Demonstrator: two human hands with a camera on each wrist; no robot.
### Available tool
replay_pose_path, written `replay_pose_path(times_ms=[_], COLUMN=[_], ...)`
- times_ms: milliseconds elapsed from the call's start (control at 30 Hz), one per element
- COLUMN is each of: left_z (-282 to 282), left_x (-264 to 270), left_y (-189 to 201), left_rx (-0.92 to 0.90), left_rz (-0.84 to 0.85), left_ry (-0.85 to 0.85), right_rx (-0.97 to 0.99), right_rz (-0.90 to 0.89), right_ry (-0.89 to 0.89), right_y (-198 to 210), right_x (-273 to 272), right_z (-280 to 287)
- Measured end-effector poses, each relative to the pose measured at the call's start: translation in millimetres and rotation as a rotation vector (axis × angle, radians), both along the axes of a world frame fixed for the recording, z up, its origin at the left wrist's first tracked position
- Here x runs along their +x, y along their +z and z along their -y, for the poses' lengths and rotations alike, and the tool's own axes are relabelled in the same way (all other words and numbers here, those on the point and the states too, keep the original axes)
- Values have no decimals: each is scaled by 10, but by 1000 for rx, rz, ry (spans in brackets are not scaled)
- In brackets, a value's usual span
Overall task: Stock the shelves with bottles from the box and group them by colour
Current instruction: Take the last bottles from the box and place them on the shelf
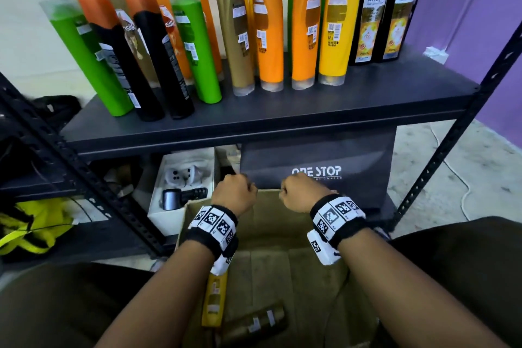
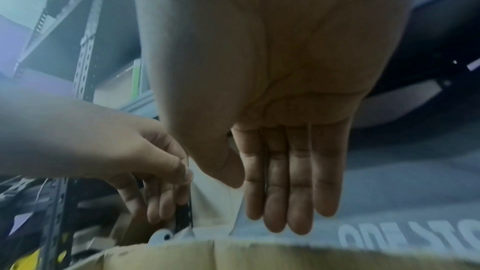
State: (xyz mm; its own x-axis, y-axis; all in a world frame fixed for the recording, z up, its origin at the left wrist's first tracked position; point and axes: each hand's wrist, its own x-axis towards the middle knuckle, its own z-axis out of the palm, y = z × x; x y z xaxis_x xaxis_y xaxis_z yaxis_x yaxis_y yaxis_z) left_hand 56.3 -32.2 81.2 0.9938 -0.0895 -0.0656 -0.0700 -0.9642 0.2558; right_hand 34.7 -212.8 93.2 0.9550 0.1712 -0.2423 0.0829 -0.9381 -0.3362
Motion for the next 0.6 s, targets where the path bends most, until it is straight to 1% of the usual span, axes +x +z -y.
replay_pose_path(times_ms=[100,167,300,400,533,600], left_z=[-110,-187,-335,-438,-579,-646], left_x=[-4,-15,-104,-233,-364,-394], left_y=[-290,-472,-875,-1127,-1415,-1542], left_rx=[23,83,125,98,84,45], left_rz=[-88,-148,-321,-438,-506,-541], left_ry=[44,68,93,166,130,170], right_rx=[-20,-32,-89,-103,-125,-135], right_rz=[-75,-132,-272,-368,-475,-521], right_ry=[5,10,43,41,76,95], right_y=[-303,-554,-1087,-1410,-1700,-1800], right_x=[-20,-79,-258,-387,-506,-546], right_z=[-56,-101,-189,-213,-254,-314])
